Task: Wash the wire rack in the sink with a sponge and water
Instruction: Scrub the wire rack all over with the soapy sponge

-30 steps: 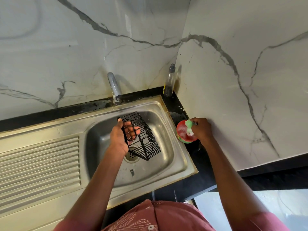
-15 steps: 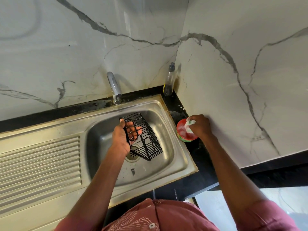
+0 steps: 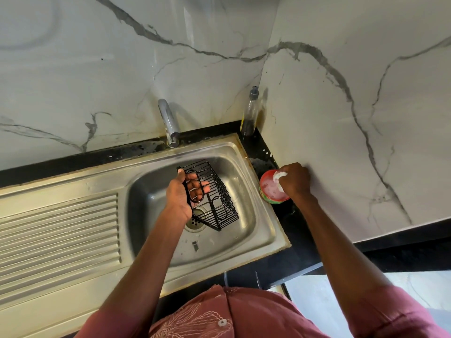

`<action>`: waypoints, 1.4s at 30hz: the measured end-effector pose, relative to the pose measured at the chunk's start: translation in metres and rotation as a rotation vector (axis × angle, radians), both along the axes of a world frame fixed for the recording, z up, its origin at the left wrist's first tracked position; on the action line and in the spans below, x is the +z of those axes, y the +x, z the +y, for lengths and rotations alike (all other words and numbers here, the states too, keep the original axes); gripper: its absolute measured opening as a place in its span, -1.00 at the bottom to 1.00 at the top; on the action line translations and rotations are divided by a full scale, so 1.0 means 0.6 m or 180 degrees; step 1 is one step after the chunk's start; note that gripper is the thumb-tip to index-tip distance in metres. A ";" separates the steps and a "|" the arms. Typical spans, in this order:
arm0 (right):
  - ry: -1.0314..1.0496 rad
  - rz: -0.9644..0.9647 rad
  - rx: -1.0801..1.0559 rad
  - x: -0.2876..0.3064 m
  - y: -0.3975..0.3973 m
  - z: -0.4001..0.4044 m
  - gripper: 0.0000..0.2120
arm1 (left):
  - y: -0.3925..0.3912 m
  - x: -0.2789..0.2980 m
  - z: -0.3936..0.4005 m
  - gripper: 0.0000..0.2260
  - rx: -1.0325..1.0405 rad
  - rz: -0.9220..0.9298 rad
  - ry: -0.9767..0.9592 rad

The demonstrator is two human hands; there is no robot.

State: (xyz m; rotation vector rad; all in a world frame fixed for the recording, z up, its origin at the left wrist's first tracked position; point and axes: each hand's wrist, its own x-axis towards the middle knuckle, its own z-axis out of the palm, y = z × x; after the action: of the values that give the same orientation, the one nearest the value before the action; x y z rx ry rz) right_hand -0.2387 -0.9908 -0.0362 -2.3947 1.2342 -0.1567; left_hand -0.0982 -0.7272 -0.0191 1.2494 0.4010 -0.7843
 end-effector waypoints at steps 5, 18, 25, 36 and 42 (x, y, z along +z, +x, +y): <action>-0.0190 -0.0574 -0.0173 -0.006 -0.013 0.012 -0.74 | 0.000 -0.006 0.002 -0.58 -0.0023 0.0021 -0.0044; 0.1618 -0.1469 -0.1272 0.004 0.012 0.053 -0.65 | -0.006 0.005 0.012 -0.57 -0.0086 -0.0203 0.0030; 0.3905 -0.2616 -0.1817 0.035 0.058 0.164 -0.81 | -0.010 -0.007 0.028 -0.55 -0.0124 -0.0323 0.0133; -0.0490 -0.1488 0.1014 0.106 0.135 0.284 -0.63 | -0.006 0.014 0.037 -0.05 -0.0553 -0.0163 -0.0398; 0.0061 -0.0783 0.1793 0.114 0.113 0.336 -0.71 | 0.010 0.023 0.055 -0.12 -0.0550 0.0234 -0.0766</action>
State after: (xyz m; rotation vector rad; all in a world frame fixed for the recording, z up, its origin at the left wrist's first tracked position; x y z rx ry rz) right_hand -0.1706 -0.7889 0.0319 -2.5108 0.4251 -0.2503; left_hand -0.0920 -0.6940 -0.0051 1.0409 0.2510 -0.9979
